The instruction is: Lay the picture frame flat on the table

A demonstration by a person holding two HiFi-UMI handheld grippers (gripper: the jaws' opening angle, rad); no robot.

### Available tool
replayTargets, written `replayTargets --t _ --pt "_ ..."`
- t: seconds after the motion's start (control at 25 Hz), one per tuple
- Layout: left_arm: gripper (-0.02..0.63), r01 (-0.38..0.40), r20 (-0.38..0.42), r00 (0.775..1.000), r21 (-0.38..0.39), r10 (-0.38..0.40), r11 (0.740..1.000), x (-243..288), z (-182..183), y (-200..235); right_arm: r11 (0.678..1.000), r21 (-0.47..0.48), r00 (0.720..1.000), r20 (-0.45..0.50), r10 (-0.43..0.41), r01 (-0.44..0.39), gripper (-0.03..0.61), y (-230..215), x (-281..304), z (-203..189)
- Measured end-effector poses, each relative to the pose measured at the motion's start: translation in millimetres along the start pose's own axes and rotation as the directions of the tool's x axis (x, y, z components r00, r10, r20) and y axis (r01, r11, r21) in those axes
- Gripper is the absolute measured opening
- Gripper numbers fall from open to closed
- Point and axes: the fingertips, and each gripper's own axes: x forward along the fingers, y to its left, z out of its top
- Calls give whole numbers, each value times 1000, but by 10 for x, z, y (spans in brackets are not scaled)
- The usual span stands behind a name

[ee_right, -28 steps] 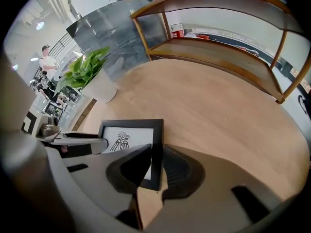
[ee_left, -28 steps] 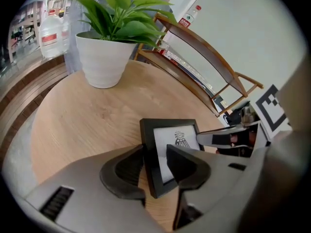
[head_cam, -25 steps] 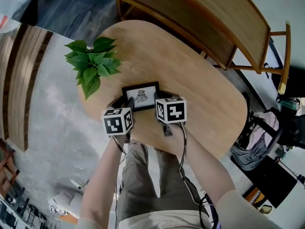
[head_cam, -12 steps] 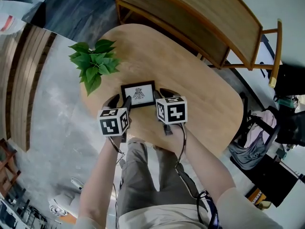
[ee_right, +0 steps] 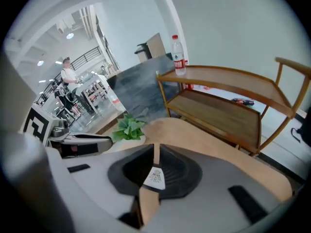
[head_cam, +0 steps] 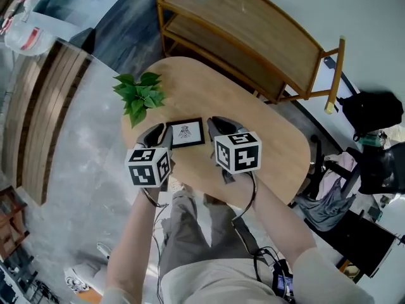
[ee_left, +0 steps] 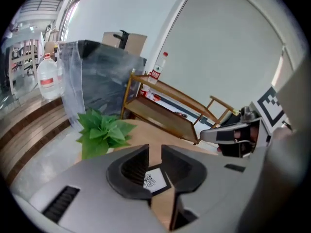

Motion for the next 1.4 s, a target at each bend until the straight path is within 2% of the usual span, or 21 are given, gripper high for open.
replayTargets --t 0.28,0.64,0.8,0.88,1.0,1.12,1.4 --pt "52 19 124 992 38 -24 999 -859 679 -435 998 -33 987 148 55 -51 17 447 -1012 703" --pt "37 17 299 953 79 -40 997 -1974 1441 -942 977 -206 942 313 121 -57 14 1009 -2265 1411" --pt "31 -4 357 933 140 -47 990 -2468 1696 -1124 967 -247 911 381 159 -66 12 1269 -2806 1645" --pt "31 -42 384 922 209 -43 977 -2719 1821 -1235 963 -264 890 423 172 -61 12 1379 -3079 1762" --pt "31 -83 431 901 303 -59 949 -3081 1996 -1447 954 -297 855 482 192 -47 12 1517 -3448 1911" --pt "29 -69 479 872 324 -101 943 -3386 2139 -1649 946 -323 820 529 217 -42 11 1618 -3756 2006" --pt "29 -119 573 805 413 -156 903 -4047 2356 -2100 924 -382 755 596 274 -34 3 1993 -4494 2127"
